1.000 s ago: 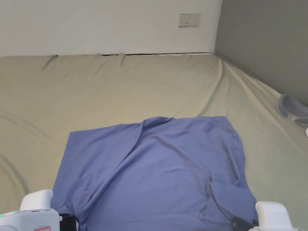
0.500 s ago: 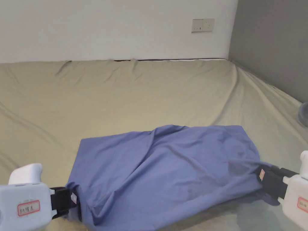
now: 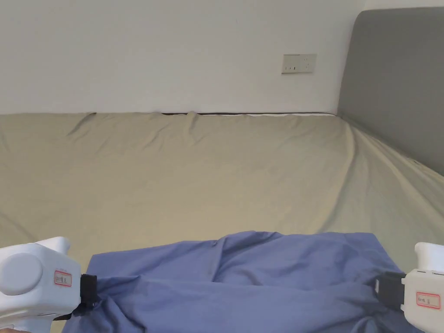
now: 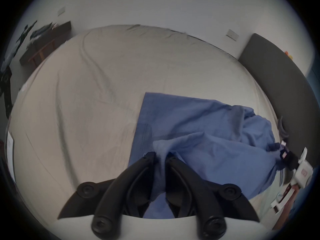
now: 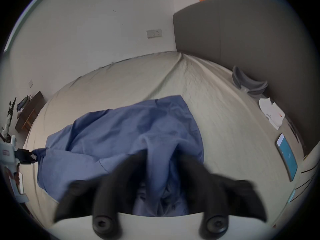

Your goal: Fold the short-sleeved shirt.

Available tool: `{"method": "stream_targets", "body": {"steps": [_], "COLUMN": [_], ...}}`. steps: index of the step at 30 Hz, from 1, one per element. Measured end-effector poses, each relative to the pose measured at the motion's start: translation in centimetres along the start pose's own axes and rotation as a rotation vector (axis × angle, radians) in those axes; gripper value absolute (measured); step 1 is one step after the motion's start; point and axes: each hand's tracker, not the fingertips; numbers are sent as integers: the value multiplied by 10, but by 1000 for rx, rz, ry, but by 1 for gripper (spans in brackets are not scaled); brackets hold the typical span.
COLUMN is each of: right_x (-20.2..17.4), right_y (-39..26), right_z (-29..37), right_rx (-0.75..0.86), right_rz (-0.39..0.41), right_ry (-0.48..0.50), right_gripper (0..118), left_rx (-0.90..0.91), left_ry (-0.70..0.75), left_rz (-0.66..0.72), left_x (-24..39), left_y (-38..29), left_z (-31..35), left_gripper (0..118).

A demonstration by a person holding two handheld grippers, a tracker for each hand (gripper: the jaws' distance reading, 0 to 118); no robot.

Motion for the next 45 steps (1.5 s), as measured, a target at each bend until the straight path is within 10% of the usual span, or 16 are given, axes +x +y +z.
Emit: {"method": "stream_targets", "body": {"steps": [2, 3, 4, 5, 15, 17, 19, 21, 35, 37, 39, 45], "right_x": [3, 0, -1, -3, -54, -59, -63, -70, -83, -83, -81, -84], "right_y": [-3, -6, -7, -6, -32, -47, -65, -90, -111, -109, -106, -100], "right_z": [-1, 12, 22, 29, 134, 158, 176, 197, 184, 178, 168, 141], "right_rx": [13, 48, 103, 124, 242, 262, 283, 346, 225, 221, 200, 169], "right_rz": [-46, -72, -83, -83, 58, 46, 54, 126, 153, 145, 140, 165], "right_ry": [28, 51, 59, 80, 121, 168, 178, 170, 215, 225, 244, 209], "right_gripper": [87, 107, 105, 105, 90, 50, 24, 21, 18, 17, 17, 18], "left_rx": [-29, -55, -74, -74, 214, 246, 255, 192, 81, 67, 0, -16], "left_ry": [-37, -40, -24, -19, -128, -57, -14, -94, -89, -88, -72, 4], "left_rz": [56, 62, 60, 47, -149, -279, -328, -274, -95, -74, -36, -65], "left_x": [-10, -12, -12, -12, 20, 24, 27, 17, -6, -8, -13, -12], "left_y": [-3, -4, -6, -11, -62, -84, -107, -129, -153, -139, -121, -88], "left_z": [-8, -9, -9, -3, 114, 133, 145, 145, 119, 108, 87, 49], "left_gripper": [29, 70, 106, 118, 115, 84, 12, 7, 7, 30, 115, 118]}}
